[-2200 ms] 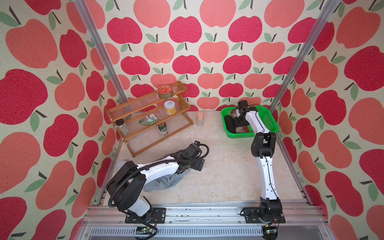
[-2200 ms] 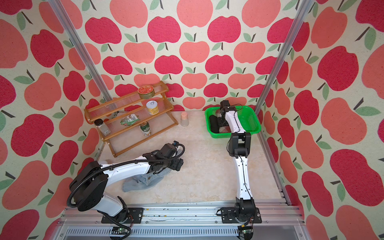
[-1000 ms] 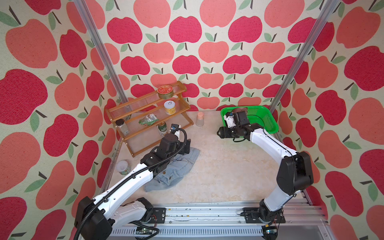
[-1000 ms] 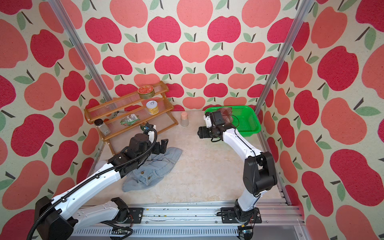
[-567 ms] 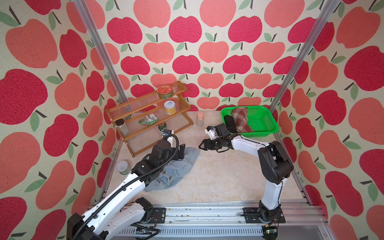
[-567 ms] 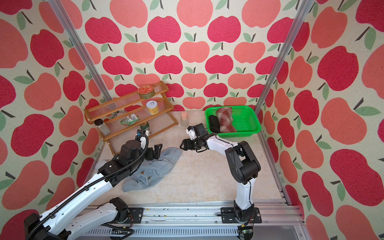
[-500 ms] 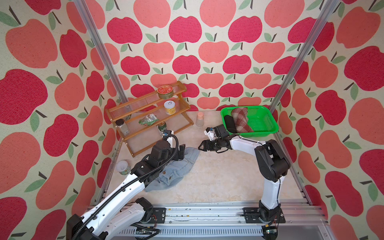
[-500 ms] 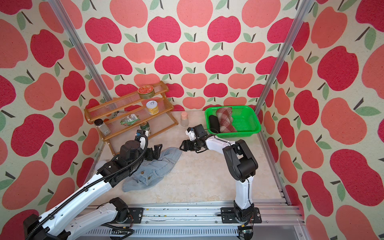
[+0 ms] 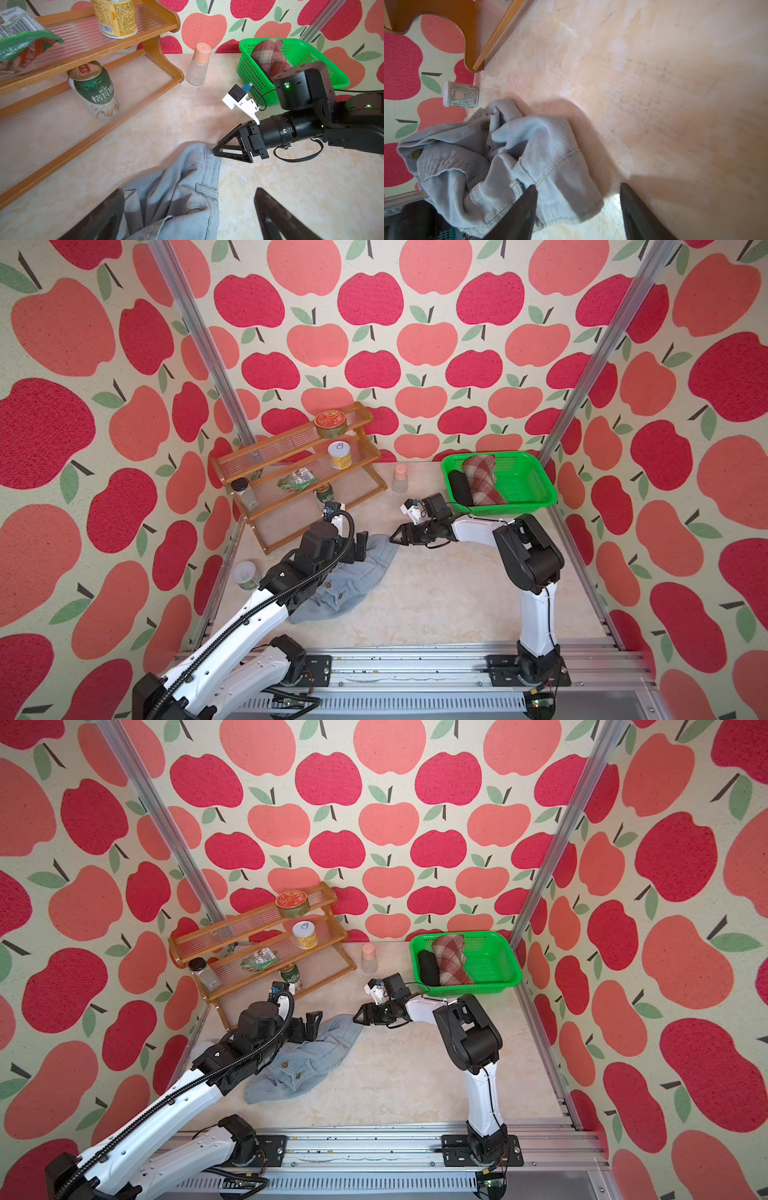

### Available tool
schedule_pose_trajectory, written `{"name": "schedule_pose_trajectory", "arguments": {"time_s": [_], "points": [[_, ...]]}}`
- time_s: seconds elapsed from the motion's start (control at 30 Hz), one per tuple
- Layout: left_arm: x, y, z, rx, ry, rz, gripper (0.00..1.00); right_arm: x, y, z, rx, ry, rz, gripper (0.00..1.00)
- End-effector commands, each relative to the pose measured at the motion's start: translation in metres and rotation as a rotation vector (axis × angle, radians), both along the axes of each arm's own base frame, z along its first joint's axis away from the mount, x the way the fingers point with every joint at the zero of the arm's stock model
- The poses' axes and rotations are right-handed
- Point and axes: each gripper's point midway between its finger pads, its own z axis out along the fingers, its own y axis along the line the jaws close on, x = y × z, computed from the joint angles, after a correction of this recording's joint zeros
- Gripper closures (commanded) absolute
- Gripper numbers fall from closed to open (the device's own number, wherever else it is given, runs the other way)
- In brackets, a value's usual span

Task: Roll up the skirts
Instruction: Pick up the skirt from the center of the board.

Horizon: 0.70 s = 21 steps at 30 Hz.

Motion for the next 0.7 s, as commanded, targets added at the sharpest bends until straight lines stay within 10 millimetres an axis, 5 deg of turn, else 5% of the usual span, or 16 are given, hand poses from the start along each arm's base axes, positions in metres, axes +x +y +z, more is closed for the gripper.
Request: {"name": "schedule_pose_trajectory", "arguments": {"time_s": [0.0, 0.17, 0.33, 0.4, 0.53, 0.67], "points": [[-0.006, 0.006, -0.007, 0.001, 0.024, 0.006, 0.02, -0.024, 0.006, -0.020, -0.005, 0.058, 0.046, 0.34], [-0.006, 0.008, -0.013, -0.009, 0.036, 0.009, 0.01, -0.024, 0.014, -0.020, 0.017, 0.054, 0.061, 0.43], [-0.007, 0.006, -0.007, -0.011, 0.022, -0.016, 0.02, -0.019, 0.016, -0.001, 0.039, 0.023, 0.048, 0.91], [-0.011, -0.002, -0.001, -0.032, -0.002, -0.072, 0.02, -0.015, 0.012, 0.017, 0.051, -0.013, 0.033, 1.00], [-0.019, -0.020, 0.012, -0.098, -0.057, -0.181, 0.01, 0.001, -0.006, 0.075, 0.108, -0.095, -0.013, 1.00], [-0.018, -0.029, 0.017, -0.106, -0.060, -0.225, 0.02, 0.021, -0.028, 0.165, 0.179, -0.223, -0.051, 1.00]]}}
